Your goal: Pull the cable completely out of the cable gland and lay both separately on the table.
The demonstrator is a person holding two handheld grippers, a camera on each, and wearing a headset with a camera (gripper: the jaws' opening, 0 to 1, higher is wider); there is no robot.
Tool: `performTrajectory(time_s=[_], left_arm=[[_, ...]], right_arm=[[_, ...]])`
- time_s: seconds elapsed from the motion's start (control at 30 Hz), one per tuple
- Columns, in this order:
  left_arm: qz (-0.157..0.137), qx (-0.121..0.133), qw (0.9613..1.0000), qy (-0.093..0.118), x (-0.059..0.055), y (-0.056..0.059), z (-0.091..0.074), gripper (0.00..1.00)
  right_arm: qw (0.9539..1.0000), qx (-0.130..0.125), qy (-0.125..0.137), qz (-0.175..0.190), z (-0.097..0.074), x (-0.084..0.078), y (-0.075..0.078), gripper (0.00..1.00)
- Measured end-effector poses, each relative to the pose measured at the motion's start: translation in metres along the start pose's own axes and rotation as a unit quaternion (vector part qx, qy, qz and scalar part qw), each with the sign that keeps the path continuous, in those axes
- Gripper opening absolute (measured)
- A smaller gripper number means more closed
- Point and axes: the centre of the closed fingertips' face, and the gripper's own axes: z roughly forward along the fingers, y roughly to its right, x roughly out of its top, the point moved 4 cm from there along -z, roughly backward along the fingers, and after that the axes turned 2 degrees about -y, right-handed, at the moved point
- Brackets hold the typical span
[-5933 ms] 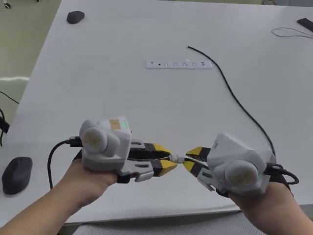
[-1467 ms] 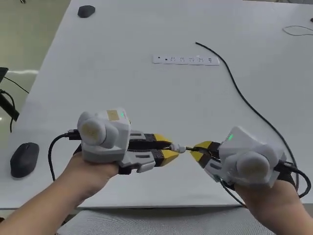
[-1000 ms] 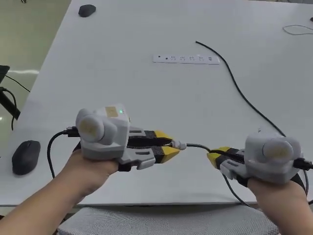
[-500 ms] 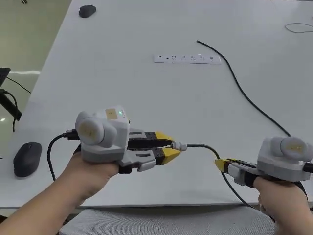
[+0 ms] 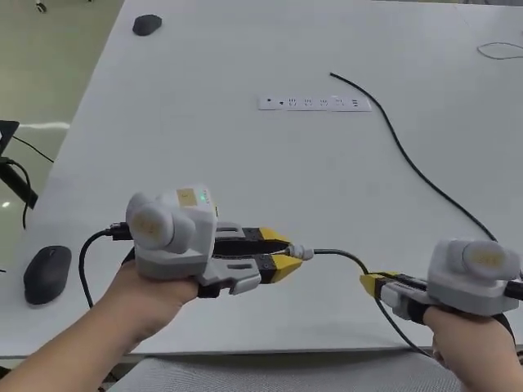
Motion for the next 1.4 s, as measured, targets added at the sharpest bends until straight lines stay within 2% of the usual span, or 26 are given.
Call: performTrajectory(time_s=[0.3,0.4,0.47,0.53,0.6,0.67,0.7,0.73,0.77,0.8,0.83,0.87,0.9,0.97,1.07,1.17,1.23,1.27,1.33,1.4], left_arm=[[-0.012,-0.004,0.9999,0.003,0.003,-0.005,-0.004,0.15],[-0.013,-0.006,0.9999,0.001,0.002,-0.005,-0.003,0.15],[-0.014,-0.008,0.9999,0.000,0.002,-0.006,-0.003,0.15],[-0.018,-0.010,0.9998,0.000,0.002,-0.006,-0.003,0.15],[-0.016,-0.012,0.9998,0.000,0.003,-0.005,-0.002,0.15],[-0.018,-0.014,0.9997,0.000,0.003,-0.005,-0.002,0.15],[-0.017,-0.015,0.9997,0.002,0.003,-0.005,-0.002,0.15],[-0.016,-0.015,0.9998,0.002,0.004,-0.004,-0.002,0.15],[-0.016,-0.015,0.9998,0.000,0.003,-0.004,-0.002,0.15],[-0.015,-0.016,0.9998,0.000,0.003,-0.004,-0.002,0.15],[-0.016,-0.016,0.9998,-0.001,0.003,-0.005,-0.002,0.15],[-0.016,-0.015,0.9998,-0.001,0.002,-0.005,-0.002,0.15],[-0.017,-0.015,0.9998,-0.001,0.002,-0.005,-0.003,0.15],[-0.017,-0.014,0.9997,-0.002,0.001,-0.006,-0.003,0.15],[-0.018,-0.015,0.9997,-0.004,0.000,-0.006,-0.004,0.15],[-0.021,-0.015,0.9997,-0.003,0.001,-0.006,-0.004,0.15],[-0.022,-0.015,0.9997,-0.003,0.000,-0.006,-0.004,0.15],[-0.022,-0.015,0.9996,-0.003,0.000,-0.005,-0.004,0.15],[-0.024,-0.015,0.9996,-0.001,0.000,-0.006,-0.004,0.15],[-0.025,-0.014,0.9996,-0.001,0.000,-0.006,-0.004,0.15]], right_arm=[[0.9970,-0.014,-0.002,-0.076,-0.002,0.002,-0.006,0.03],[0.9965,-0.006,0.010,-0.083,-0.006,0.008,-0.010,0.12],[0.9938,0.010,0.012,-0.110,-0.008,0.013,-0.017,0.17],[0.9885,0.011,0.024,-0.149,-0.012,0.021,-0.023,0.21],[0.9777,0.018,0.038,-0.206,-0.020,0.034,-0.036,0.21],[0.9685,0.026,0.046,-0.243,-0.023,0.042,-0.048,0.21],[0.9696,0.033,0.050,-0.237,-0.026,0.047,-0.055,0.20],[0.9687,0.047,0.057,-0.237,-0.027,0.052,-0.062,0.19],[0.9651,0.064,0.057,-0.247,-0.028,0.056,-0.072,0.18],[0.9609,0.070,0.056,-0.262,-0.028,0.058,-0.077,0.18],[0.9526,0.081,0.049,-0.289,-0.027,0.059,-0.086,0.17],[0.9467,0.094,0.041,-0.305,-0.026,0.058,-0.092,0.17],[0.9364,0.104,0.033,-0.334,-0.024,0.056,-0.099,0.16],[0.9247,0.105,0.027,-0.365,-0.022,0.054,-0.105,0.16],[0.9193,0.097,0.017,-0.381,-0.017,0.049,-0.108,0.13],[0.9156,0.104,0.010,-0.388,-0.012,0.044,-0.113,0.10],[0.9096,0.094,0.015,-0.404,-0.011,0.045,-0.113,0.04],[0.9089,0.091,0.019,-0.407,-0.011,0.047,-0.114,0.01],[0.9127,0.099,0.019,-0.396,-0.011,0.048,-0.116,0.02],[0.9099,0.100,0.017,-0.402,-0.010,0.047,-0.116,0.03]])
